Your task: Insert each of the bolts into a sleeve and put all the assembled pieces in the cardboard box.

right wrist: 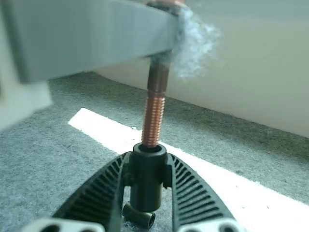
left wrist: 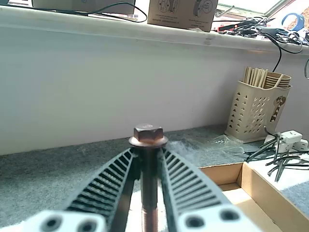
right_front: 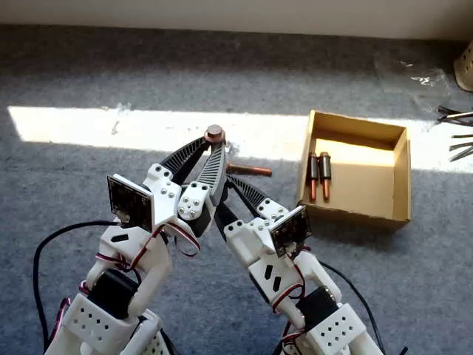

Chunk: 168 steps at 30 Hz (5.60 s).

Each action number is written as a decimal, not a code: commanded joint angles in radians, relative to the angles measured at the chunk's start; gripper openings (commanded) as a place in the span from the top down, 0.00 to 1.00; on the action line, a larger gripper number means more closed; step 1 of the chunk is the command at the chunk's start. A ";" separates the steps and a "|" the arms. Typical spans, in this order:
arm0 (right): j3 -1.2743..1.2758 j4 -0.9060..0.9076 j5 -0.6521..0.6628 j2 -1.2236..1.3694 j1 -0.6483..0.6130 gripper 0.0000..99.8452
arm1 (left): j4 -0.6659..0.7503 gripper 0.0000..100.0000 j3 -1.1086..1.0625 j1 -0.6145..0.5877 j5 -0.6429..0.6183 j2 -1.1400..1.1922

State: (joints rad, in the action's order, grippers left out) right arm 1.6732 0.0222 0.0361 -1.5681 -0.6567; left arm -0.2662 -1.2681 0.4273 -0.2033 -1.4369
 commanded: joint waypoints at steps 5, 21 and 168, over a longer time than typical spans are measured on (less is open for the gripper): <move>0.102 -0.004 0.008 -0.016 0.021 1.00 | -0.021 0.99 0.021 0.061 -0.003 -0.018; 0.102 -0.004 0.012 -0.016 0.022 1.00 | -0.040 0.99 -0.059 0.067 0.003 -0.019; 0.102 0.012 0.014 -0.016 0.081 1.00 | -0.147 0.82 -0.091 -0.160 0.138 -0.160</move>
State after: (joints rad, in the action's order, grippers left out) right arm 1.6732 0.0284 0.0407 -1.5681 -0.6291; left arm -0.4166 -1.3802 0.3337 -0.0529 -1.5827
